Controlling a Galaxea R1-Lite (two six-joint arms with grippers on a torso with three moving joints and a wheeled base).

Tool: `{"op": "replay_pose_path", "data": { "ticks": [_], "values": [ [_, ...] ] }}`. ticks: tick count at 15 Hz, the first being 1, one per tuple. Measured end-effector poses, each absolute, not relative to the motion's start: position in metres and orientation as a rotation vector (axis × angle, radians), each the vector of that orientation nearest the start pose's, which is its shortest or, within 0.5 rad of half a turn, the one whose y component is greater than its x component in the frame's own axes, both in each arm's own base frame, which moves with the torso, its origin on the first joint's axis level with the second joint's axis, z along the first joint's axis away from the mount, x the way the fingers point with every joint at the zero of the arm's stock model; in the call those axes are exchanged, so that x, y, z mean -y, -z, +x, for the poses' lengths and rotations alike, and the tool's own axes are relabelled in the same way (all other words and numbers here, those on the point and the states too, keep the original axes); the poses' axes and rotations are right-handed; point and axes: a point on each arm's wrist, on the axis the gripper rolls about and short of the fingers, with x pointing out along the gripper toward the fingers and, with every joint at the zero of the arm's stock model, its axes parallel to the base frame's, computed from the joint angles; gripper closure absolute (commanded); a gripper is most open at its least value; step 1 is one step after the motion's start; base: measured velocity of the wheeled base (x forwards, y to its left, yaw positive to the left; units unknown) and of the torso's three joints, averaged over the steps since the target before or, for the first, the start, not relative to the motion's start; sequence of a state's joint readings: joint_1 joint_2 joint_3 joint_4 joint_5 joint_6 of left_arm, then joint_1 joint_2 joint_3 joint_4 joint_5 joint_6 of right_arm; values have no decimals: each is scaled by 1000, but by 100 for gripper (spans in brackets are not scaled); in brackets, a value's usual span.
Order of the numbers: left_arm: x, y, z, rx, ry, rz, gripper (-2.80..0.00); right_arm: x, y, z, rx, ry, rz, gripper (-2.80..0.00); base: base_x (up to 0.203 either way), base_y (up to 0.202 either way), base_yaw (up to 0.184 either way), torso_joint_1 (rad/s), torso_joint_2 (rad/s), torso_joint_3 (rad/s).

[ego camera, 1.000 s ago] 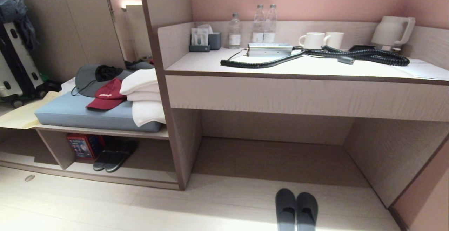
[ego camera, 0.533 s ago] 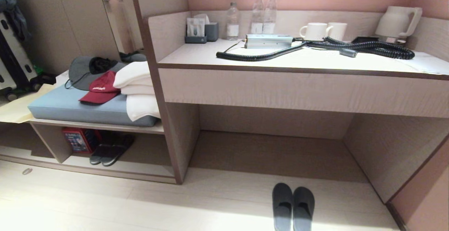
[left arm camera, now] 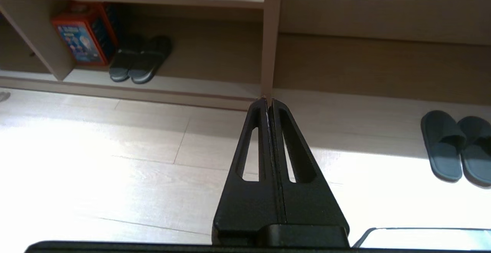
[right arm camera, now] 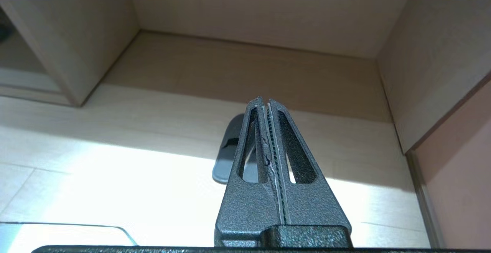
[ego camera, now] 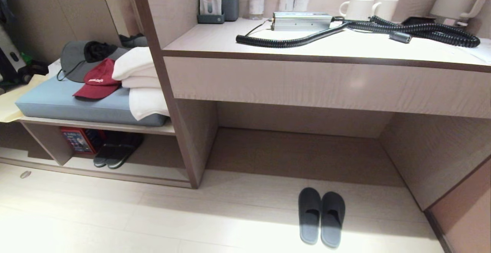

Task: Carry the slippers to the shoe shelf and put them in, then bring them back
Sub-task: Pick up the slippers on the floor

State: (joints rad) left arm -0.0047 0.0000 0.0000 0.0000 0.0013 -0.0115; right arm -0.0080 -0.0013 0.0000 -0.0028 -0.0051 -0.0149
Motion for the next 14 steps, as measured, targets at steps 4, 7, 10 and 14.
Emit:
{"op": "replay_pose_path", "data": {
  "ticks": [4, 7, 10, 14],
  "values": [
    [0, -75, -23, 0, 4, -12, 0, 0, -76, -23, 4, 11, -16, 0, 0, 0, 0, 2, 0, -201],
    [0, -76, -23, 1, 3, -13, 0, 0, -76, -23, 4, 11, -16, 0, 0, 0, 0, 2, 3, -197],
    [0, -75, -23, 0, 4, -13, 0, 0, -76, -23, 4, 11, -16, 0, 0, 0, 0, 5, 4, -199],
    [0, -75, -23, 0, 3, -14, 0, 0, -76, -23, 4, 11, -16, 0, 0, 0, 0, 1, 4, -200]
  ]
}}
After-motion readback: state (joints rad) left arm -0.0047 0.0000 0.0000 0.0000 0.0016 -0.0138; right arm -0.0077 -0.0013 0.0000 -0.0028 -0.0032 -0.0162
